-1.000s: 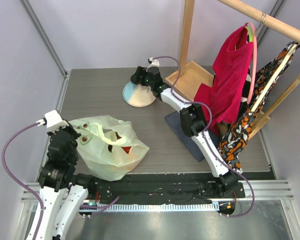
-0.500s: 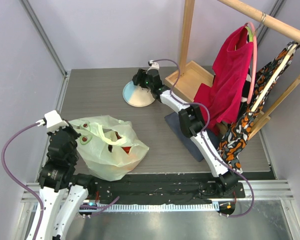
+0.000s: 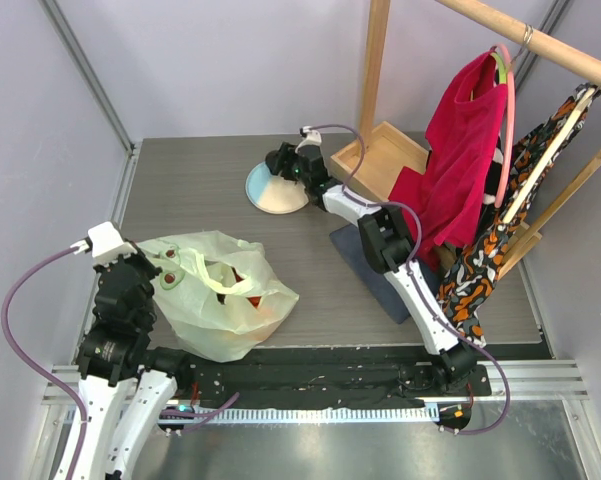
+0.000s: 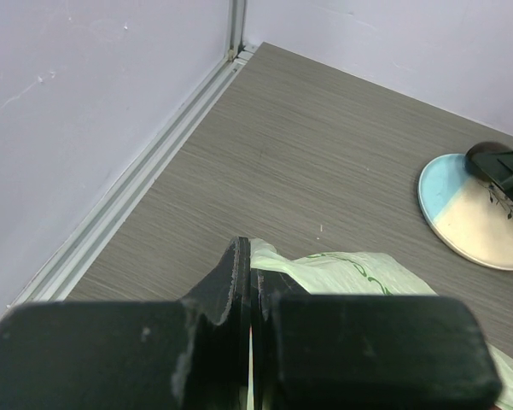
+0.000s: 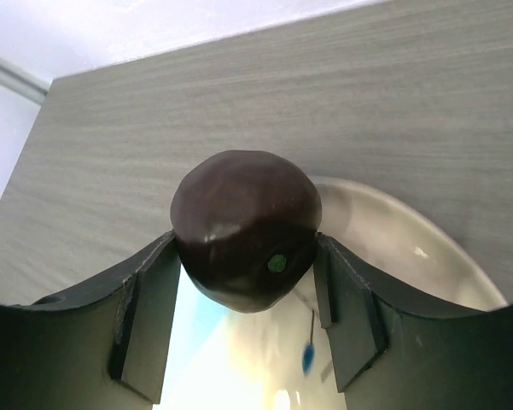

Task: Place the fruits into the plastic bag

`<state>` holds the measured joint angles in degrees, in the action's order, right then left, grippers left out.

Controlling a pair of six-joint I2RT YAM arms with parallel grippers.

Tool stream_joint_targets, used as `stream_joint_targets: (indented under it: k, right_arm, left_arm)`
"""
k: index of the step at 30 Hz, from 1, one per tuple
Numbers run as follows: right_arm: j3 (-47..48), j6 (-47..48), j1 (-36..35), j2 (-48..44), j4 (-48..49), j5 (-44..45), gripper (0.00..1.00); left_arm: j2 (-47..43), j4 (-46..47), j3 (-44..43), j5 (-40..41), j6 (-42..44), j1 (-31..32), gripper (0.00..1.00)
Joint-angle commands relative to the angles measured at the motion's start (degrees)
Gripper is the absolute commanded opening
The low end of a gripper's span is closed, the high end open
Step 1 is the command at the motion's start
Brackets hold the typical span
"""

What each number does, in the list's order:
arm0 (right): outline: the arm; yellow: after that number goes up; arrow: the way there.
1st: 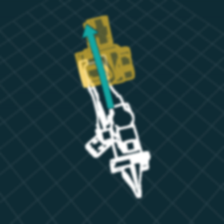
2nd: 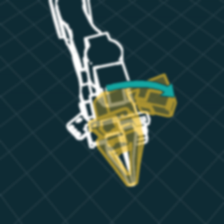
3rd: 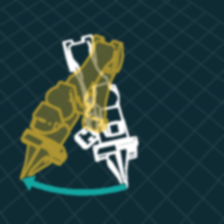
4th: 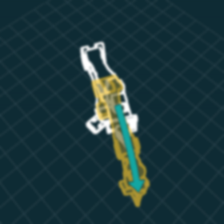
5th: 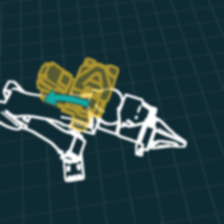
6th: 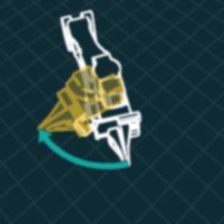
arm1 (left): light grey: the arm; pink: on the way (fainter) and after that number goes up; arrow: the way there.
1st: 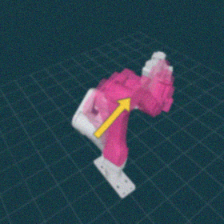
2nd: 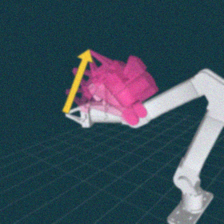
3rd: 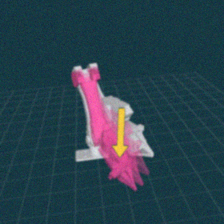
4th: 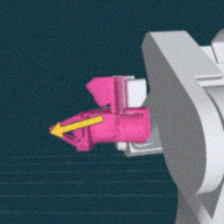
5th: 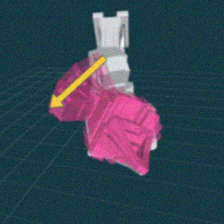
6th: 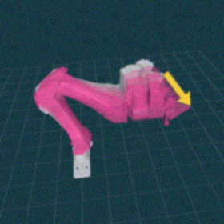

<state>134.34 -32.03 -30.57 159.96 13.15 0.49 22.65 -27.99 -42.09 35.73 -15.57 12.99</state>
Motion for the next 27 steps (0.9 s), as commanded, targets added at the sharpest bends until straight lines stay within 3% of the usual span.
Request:
stream_joint_targets:
  k: [1,8,15,21,27]
  right_arm:
    - [-11.72,0.48,-0.11,-9.65,10.13,-1.90,0.38]
    - [-26.39,0.65,-0.19,-21.16,22.26,-6.37,0.27]
    - [-48.88,3.99,-1.95,-44.33,35.27,-8.83,0.23]
    - [-61.12,18.92,-11.17,-61.06,34.49,-8.31,0.24]
    - [-68.59,30.15,-23.45,-73.90,30.28,-14.73,0.24]
  left_arm:
    - [-0.59,3.38,-0.28,0.13,0.81,-0.34,0.00]
    - [-0.51,3.38,-0.19,-0.91,0.72,-0.34,0.00]
    - [2.30,3.11,-1.24,-5.66,1.16,-0.34,0.00]
    - [2.75,3.11,-1.16,-6.54,1.16,-0.34,0.00]
    - [2.57,3.11,-1.24,-6.72,0.98,-0.34,0.00]
